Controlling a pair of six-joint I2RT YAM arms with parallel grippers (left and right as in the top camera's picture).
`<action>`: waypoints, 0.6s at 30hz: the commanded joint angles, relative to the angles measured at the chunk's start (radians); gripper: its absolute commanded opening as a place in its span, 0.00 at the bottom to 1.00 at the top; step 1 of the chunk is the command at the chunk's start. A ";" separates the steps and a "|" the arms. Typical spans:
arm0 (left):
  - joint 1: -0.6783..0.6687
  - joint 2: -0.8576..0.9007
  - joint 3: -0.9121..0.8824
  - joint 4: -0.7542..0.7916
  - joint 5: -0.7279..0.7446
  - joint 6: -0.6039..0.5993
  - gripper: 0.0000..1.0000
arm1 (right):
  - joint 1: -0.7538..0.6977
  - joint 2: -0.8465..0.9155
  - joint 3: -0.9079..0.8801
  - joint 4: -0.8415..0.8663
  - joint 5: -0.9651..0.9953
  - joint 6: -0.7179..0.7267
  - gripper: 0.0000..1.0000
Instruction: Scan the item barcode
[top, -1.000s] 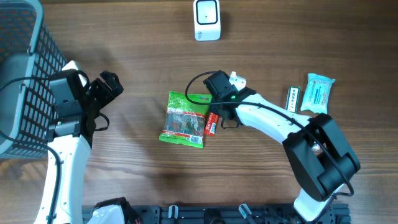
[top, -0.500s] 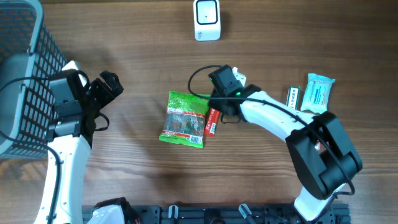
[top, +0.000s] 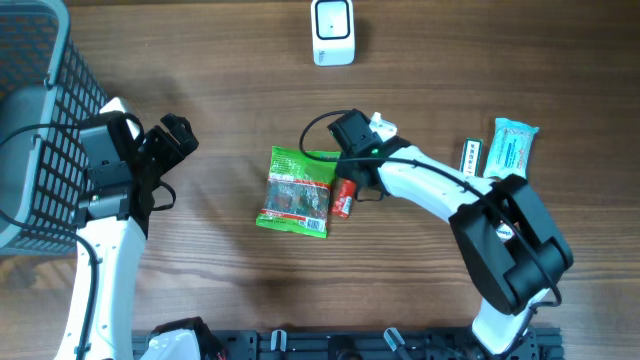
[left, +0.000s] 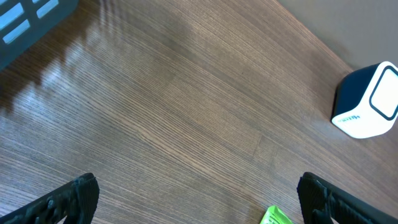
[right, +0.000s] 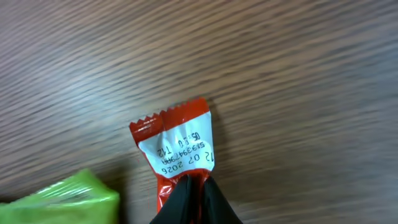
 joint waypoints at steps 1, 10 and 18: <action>0.003 0.002 0.008 0.003 -0.009 0.015 1.00 | -0.098 -0.068 -0.024 -0.097 0.082 -0.055 0.11; 0.003 0.002 0.008 0.003 -0.009 0.015 1.00 | -0.285 -0.150 -0.022 -0.294 -0.010 -0.324 0.69; 0.003 0.002 0.008 0.003 -0.010 0.015 1.00 | -0.261 -0.157 -0.018 -0.509 -0.351 -0.636 0.33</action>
